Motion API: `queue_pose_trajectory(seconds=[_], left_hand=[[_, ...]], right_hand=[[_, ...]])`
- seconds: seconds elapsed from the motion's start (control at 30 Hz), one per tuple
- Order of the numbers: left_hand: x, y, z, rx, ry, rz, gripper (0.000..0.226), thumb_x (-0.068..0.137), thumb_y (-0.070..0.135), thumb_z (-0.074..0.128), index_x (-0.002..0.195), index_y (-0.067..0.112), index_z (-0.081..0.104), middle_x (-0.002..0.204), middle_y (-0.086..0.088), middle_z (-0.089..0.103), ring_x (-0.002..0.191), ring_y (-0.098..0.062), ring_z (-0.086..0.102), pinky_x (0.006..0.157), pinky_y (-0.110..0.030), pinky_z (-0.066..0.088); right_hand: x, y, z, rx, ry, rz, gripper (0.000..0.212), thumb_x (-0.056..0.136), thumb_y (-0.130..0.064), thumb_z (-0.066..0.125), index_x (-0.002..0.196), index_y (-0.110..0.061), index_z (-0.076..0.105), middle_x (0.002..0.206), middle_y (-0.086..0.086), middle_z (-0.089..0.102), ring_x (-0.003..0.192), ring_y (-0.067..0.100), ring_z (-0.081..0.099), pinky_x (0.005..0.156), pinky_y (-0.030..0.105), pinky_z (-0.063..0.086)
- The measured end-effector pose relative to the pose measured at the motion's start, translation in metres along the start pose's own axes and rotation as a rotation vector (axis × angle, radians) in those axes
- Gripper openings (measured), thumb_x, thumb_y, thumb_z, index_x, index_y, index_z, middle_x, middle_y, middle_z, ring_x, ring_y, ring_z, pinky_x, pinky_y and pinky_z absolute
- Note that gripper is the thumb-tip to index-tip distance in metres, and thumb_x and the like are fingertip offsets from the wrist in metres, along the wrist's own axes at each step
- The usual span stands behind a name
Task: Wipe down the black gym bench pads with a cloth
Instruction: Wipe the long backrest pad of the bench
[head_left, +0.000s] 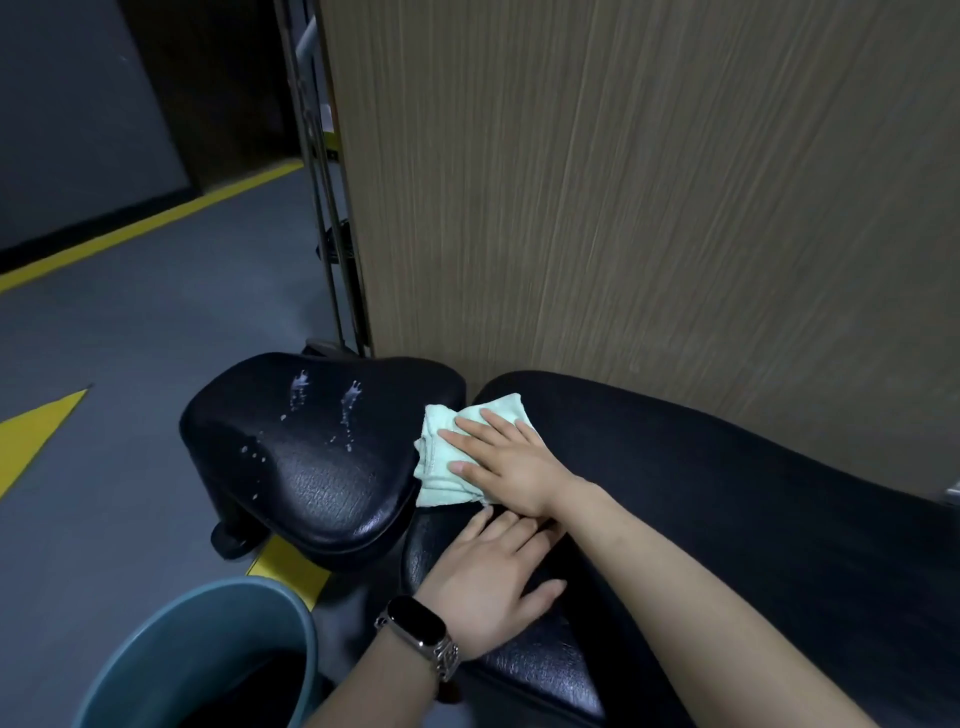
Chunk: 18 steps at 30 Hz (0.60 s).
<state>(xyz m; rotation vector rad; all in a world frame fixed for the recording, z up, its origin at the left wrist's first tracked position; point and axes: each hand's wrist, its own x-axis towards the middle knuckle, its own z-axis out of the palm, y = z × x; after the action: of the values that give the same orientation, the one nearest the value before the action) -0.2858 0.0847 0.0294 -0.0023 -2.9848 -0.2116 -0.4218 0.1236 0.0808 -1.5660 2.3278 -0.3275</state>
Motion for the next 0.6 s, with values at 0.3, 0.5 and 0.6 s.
queue_pose_trajectory(seconds=[0.3, 0.5, 0.6], left_hand=[[0.000, -0.017, -0.038, -0.164, -0.047, -0.006, 0.073, 0.082, 0.056, 0.007, 0.144, 0.026, 0.030, 0.153, 0.011, 0.022, 0.142, -0.006, 0.012, 0.114, -0.024, 0.004], [0.008, -0.063, -0.052, -0.213, 0.171, -0.141, 0.032, 0.090, 0.013, 0.041, 0.117, 0.015, 0.060, 0.128, 0.004, 0.056, 0.114, -0.010, 0.049, 0.097, -0.025, 0.039], [0.022, -0.071, -0.061, -0.272, 0.082, -0.263, 0.017, 0.092, 0.012, 0.040, 0.102, 0.020, 0.051, 0.109, 0.008, 0.053, 0.089, -0.017, 0.055, 0.074, -0.034, 0.045]], right_hand=[[-0.022, 0.036, -0.010, 0.003, 0.058, 0.149, 0.051, 0.100, -0.051, 0.023, 0.149, -0.043, 0.011, 0.159, -0.016, 0.003, 0.145, 0.008, -0.009, 0.116, 0.038, -0.007], [-0.038, 0.009, 0.008, -0.083, 0.079, 0.256, 0.054, 0.100, -0.048, 0.017, 0.150, -0.039, -0.001, 0.159, -0.012, -0.010, 0.145, 0.015, -0.018, 0.115, 0.042, -0.011], [-0.042, -0.015, 0.019, -0.082, 0.075, 0.259, 0.055, 0.100, -0.047, 0.017, 0.151, -0.034, 0.002, 0.159, -0.011, -0.011, 0.144, 0.017, -0.019, 0.115, 0.044, -0.012]])
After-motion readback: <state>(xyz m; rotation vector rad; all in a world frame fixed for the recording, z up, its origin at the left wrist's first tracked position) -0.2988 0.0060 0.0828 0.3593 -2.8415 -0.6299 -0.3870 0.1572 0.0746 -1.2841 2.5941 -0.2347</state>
